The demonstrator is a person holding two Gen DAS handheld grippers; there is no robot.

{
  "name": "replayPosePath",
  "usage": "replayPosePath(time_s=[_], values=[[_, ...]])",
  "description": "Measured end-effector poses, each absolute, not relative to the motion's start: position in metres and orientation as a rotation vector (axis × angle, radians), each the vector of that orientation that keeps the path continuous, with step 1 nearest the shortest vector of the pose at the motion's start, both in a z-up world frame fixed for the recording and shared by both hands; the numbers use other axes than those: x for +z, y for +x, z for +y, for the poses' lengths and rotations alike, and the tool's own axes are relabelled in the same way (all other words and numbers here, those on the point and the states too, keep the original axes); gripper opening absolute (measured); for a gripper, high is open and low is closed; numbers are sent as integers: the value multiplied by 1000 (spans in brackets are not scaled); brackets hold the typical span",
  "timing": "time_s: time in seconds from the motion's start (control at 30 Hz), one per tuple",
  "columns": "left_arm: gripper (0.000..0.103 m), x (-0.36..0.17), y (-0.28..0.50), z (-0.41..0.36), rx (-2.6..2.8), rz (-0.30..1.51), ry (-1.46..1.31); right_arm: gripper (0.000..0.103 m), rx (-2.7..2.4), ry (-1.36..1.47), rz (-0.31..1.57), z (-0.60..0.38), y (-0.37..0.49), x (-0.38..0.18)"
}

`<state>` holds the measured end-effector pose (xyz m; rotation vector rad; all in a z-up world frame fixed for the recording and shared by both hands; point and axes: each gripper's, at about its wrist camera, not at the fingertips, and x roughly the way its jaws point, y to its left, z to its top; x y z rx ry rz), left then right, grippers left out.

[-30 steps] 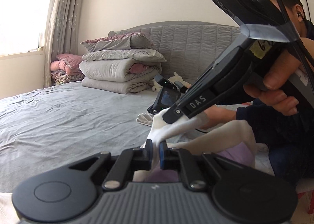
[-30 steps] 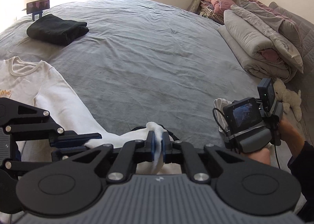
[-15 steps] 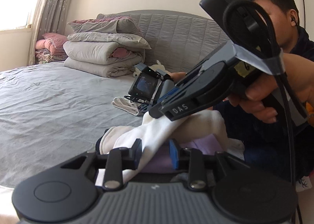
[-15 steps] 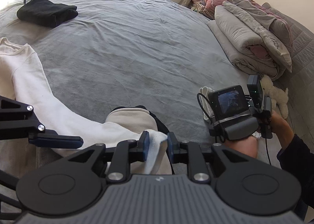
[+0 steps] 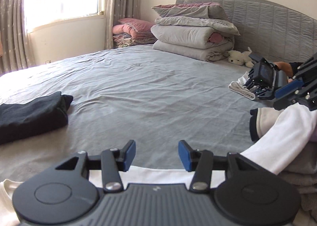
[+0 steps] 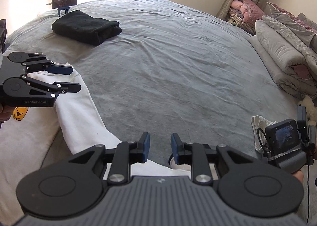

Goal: Fold clothes

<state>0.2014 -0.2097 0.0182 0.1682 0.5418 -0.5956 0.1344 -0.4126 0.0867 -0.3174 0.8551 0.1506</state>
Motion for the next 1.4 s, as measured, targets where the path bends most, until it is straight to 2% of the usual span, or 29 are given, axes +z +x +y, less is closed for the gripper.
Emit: replayPosePath(time_s=[0.47,0.77,0.87,0.93,0.97,1.0,1.07,1.2,1.4], values=[[51,-26,271,-142,-415,630,159,27,332,-319,993,-326,209,19],[48,-42,280,-140,-453,641,140,27,338,-310,1030,-307,227,-14],[35,-43,279,-143,-442,629,154,26,350,-332,1030,-302,226,-15],[13,-43,278,-145,-432,621,164,15,365,-357,1033,-296,225,-17],[8,-43,278,-144,-420,613,165,11,362,-375,1030,-293,223,-18],[6,-42,278,-141,-414,608,151,6,349,-401,1019,-289,222,-18],[6,-39,276,-135,-394,572,122,3,322,-450,993,-282,219,-17],[6,-33,278,-133,-347,512,93,2,238,-496,874,-282,219,-4],[8,-49,295,-145,-294,584,138,2,206,-495,929,-282,239,-18]])
